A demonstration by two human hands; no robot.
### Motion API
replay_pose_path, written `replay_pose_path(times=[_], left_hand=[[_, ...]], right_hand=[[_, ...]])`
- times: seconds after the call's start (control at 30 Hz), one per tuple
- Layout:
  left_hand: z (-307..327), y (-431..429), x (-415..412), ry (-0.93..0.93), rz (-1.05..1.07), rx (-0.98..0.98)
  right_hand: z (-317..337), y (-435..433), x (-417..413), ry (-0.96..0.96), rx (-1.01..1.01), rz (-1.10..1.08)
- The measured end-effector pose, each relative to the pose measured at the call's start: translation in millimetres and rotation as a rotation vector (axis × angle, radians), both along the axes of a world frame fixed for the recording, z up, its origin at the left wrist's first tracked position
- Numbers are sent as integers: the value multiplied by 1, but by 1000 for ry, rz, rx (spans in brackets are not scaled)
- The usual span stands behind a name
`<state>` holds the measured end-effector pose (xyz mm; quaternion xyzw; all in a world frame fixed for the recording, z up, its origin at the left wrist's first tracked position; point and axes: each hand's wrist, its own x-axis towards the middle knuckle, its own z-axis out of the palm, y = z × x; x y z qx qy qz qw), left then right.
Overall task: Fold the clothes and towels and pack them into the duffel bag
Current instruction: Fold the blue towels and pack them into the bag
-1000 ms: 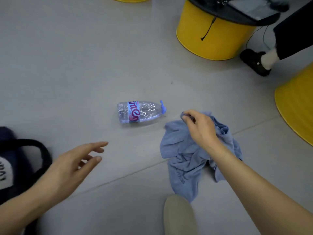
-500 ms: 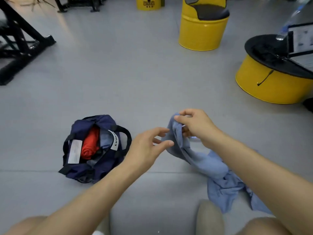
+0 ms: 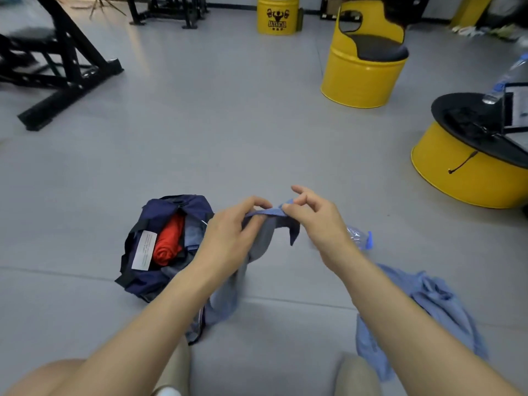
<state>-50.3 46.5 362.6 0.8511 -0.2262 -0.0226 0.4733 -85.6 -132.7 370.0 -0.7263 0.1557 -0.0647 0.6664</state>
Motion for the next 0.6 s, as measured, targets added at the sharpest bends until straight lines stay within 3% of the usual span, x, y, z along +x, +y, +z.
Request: replay_pose_path(times=[0.2, 0.3, 0.43, 0.6], left_hand=[[5, 21, 20, 1, 67, -134], [4, 29, 31, 41, 105, -255], [7, 41, 37, -4, 198, -248], [11, 50, 38, -47, 236, -165]], right_hand=[[-3, 9, 1, -101, -157, 126], [-13, 12, 3, -114, -423, 164], [-29, 13, -5, -101, -744, 232], [-37, -8, -24, -85, -889, 134]])
